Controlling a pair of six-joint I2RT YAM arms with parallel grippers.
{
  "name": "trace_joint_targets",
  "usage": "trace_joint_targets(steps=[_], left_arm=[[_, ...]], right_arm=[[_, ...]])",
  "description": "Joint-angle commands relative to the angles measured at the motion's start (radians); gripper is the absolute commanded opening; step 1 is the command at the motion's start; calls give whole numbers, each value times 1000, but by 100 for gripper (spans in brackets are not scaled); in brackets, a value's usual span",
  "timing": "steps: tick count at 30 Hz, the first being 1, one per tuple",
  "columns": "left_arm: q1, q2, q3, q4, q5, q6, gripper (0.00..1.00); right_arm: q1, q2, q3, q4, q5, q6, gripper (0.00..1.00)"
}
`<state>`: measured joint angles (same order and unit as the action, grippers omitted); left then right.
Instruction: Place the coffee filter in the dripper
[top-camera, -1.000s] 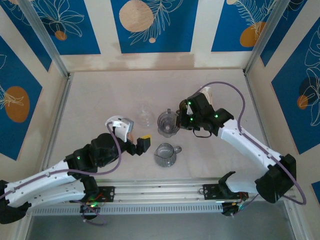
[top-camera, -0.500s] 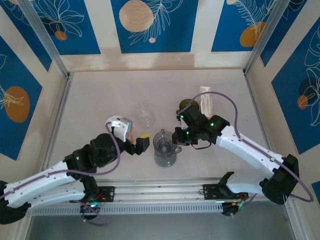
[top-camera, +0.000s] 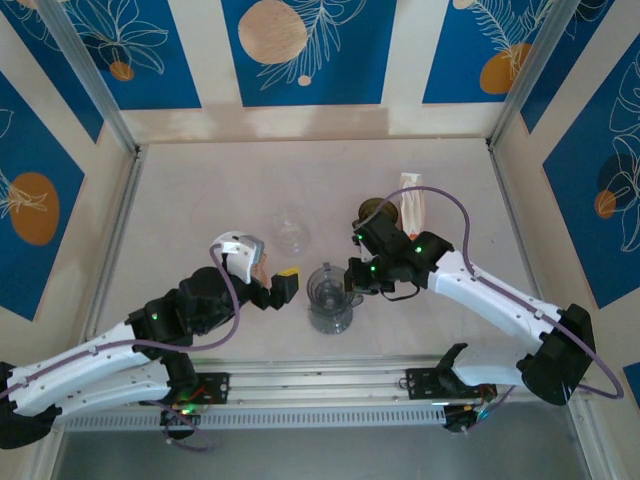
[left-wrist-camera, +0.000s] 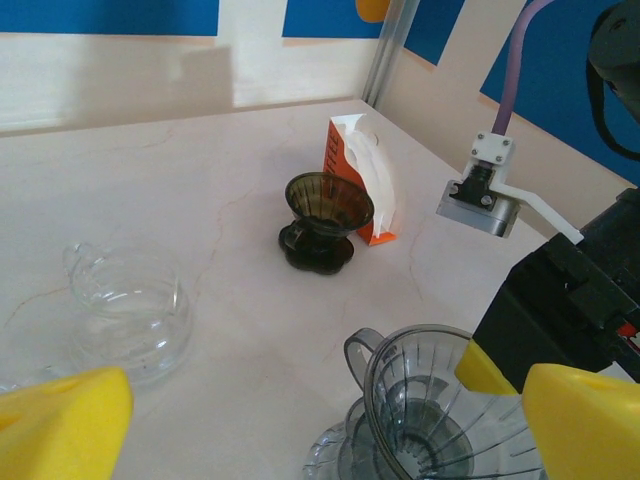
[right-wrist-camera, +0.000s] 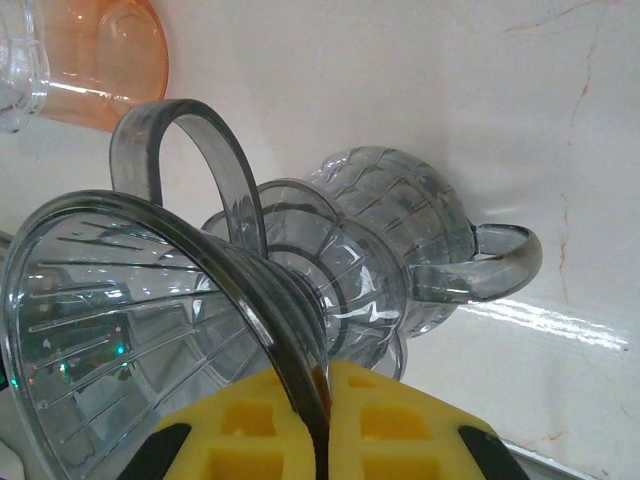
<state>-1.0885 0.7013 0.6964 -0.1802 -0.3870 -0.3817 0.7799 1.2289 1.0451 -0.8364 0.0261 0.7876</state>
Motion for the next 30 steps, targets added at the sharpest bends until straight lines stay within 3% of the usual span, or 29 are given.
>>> trace_joint_targets(steps=[1,9,12,22,27,30], left_arm=[[3,-10,6,2,-14,25,100],[1,-2,6,2,1,28,100],[3,1,5,5,6,27,100],[3,26,9,8,10,25,100],[1,23,3,19,4,26,100],[2,23,3,16,4,26,100]], right_arm=[[12,15,-6,-24,3,14,8],[19,-9,1,-44,29,24,47],[17,-35,14,-64,66,21,54],[-113,-102,72,-60,266,-69,55],[-252,-43,115,22,388,-174,49],[-348,34,145,72,397,-222,45]])
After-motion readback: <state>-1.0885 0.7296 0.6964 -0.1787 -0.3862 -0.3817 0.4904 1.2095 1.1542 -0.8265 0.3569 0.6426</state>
